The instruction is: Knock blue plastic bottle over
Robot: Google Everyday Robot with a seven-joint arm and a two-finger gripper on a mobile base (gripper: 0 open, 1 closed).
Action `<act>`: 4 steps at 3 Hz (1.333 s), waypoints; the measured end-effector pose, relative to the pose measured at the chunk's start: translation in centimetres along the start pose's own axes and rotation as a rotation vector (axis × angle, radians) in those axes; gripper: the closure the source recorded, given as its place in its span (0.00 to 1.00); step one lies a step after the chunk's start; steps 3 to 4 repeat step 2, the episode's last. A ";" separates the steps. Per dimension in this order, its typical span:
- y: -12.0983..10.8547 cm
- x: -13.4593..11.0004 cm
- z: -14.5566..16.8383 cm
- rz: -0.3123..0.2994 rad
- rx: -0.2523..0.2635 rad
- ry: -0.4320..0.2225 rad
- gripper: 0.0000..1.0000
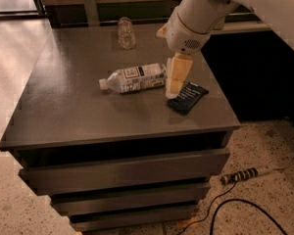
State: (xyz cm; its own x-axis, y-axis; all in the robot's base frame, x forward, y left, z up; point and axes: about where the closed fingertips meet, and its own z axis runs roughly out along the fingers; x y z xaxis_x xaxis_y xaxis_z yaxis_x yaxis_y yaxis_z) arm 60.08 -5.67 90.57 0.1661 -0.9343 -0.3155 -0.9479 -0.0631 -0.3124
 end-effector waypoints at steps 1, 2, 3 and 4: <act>0.5 2.4 -1.3 0.035 0.009 -0.033 0.00; 0.6 2.6 -1.4 0.039 0.010 -0.037 0.00; 0.6 2.6 -1.4 0.039 0.010 -0.037 0.00; 0.6 2.6 -1.4 0.039 0.010 -0.037 0.00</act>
Offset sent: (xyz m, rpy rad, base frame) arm -0.0034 -0.0235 0.0021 0.0362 0.0050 -0.0205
